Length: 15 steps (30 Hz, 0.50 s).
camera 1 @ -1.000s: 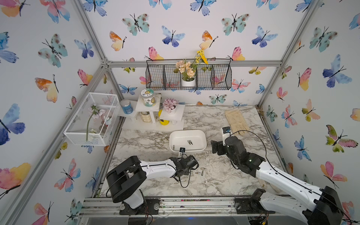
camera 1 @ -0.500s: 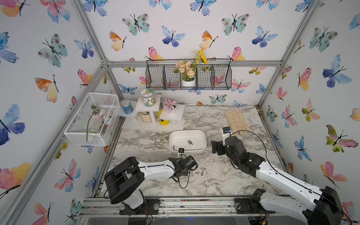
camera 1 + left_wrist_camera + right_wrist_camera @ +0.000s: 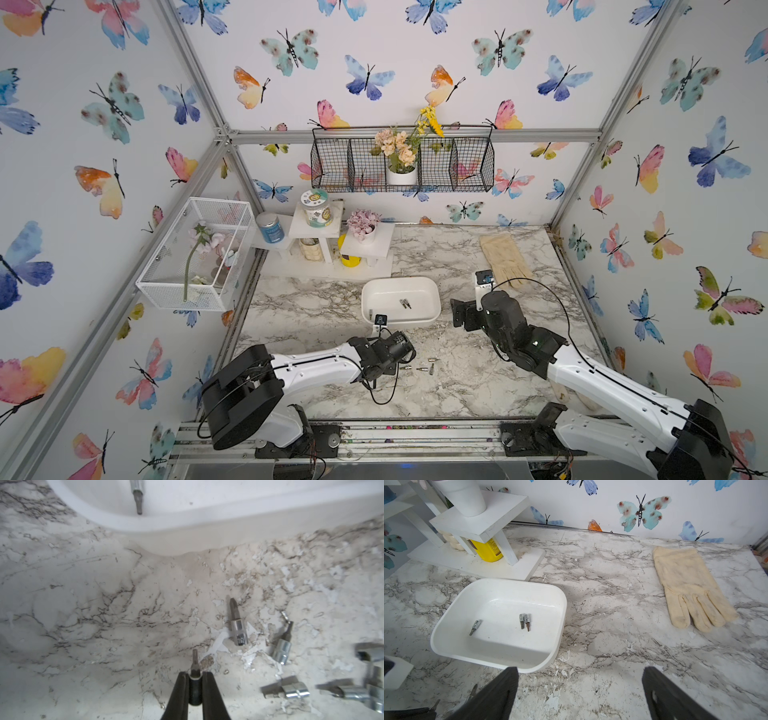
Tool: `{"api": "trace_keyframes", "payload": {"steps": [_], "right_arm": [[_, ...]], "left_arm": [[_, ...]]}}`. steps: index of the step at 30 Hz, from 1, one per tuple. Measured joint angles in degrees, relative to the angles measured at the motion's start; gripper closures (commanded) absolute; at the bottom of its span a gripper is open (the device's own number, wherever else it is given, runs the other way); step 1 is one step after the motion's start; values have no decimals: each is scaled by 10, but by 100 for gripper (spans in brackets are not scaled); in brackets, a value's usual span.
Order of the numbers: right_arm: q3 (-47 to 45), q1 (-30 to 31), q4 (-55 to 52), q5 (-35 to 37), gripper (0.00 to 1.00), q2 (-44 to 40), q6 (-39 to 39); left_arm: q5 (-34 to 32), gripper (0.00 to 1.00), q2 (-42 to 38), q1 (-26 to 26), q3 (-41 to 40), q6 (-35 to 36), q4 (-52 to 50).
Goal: Put the bit on the desktop into the storage box
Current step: Pick up the screwdriver bit from the center of the board, then place the screwdriver bit in the storage box.
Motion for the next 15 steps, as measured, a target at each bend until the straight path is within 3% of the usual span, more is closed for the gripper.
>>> {"api": "trace_keyframes", "payload": {"steps": [8,15], "right_arm": [[0,0,0,-1,1,-1,0],[-2,0,0,-2,1,-1,1]], "left_arm": [[-1,92,-79,18,30,18,-29],[0,92,-94,66,75,72,-23]]}}
